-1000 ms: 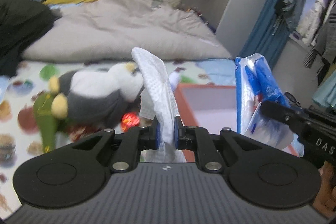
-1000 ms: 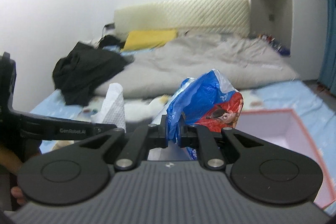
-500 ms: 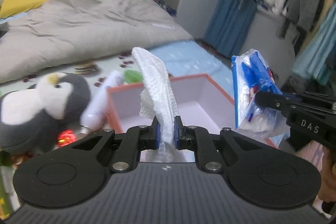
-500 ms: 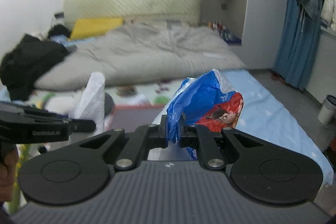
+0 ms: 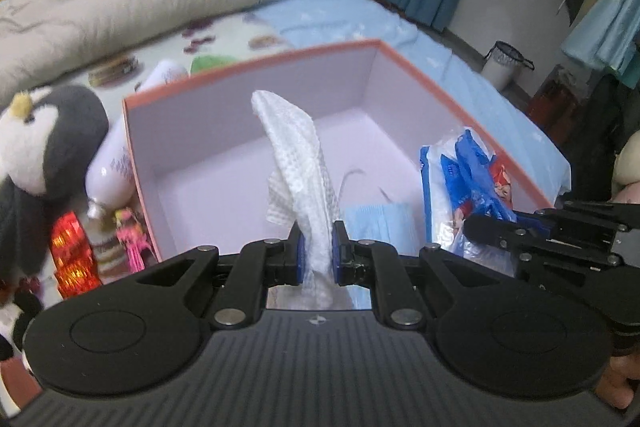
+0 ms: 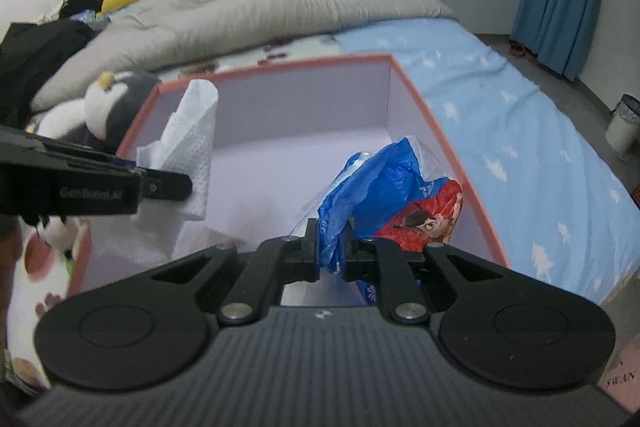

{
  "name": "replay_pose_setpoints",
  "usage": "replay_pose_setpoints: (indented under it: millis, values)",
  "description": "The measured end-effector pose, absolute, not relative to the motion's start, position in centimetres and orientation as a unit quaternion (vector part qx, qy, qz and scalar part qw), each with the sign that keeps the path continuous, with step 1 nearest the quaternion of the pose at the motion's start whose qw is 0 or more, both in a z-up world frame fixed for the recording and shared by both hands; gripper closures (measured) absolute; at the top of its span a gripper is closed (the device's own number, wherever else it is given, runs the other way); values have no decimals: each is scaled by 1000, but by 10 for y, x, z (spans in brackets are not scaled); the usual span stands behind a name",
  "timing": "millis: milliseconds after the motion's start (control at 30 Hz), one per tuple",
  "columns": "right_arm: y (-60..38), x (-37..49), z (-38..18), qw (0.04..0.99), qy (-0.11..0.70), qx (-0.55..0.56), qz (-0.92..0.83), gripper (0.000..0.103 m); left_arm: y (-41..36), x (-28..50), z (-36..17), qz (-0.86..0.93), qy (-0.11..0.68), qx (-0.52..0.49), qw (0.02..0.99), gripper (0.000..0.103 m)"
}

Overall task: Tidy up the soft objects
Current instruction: 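Lift the tissue with the left gripper while the right carries the bag toward the box, then open both grippers over the pink box, dropping the tissue and bag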

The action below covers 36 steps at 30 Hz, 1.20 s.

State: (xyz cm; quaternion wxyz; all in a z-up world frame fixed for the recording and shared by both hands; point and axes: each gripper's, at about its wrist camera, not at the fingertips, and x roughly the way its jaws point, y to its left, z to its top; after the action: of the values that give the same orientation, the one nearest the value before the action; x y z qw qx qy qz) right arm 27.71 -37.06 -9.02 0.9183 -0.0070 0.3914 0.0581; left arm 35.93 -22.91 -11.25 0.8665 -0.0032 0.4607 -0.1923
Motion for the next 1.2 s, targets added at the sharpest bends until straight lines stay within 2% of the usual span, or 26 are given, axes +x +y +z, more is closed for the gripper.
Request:
replay_pose_setpoints:
  millis: [167, 200, 233, 300, 333, 367, 833, 1200]
  values:
    - [-372, 273, -97, 915, 398, -6, 60, 89, -227, 362, -117, -190, 464, -4, 865, 87]
    - [-374, 273, -96, 916, 396, -5, 61, 87, -227, 363, -117, -190, 465, -4, 865, 82]
    - [-375, 273, -95, 916, 396, -2, 63, 83, -225, 362, -115, -189, 465, -4, 865, 70]
    - [-378, 272, -93, 917, 394, 3, 60, 73, -221, 358, -109, -186, 458, -6, 869, 58]
    - [-378, 271, -91, 919, 390, 3, 59, 67, -220, 355, -104, -188, 452, -8, 872, 57]
    - [-378, 271, -88, 921, 385, 5, 61, 67, -219, 353, -100, -190, 449, -10, 873, 57]
    - [-356, 232, -32, 950, 295, 20, 102, 67, -181, 299, -35, -192, 367, -29, 910, 57]
    - [-325, 190, -10, 955, 254, 28, 149, 67, -127, 231, -8, -163, 333, -74, 926, 57]
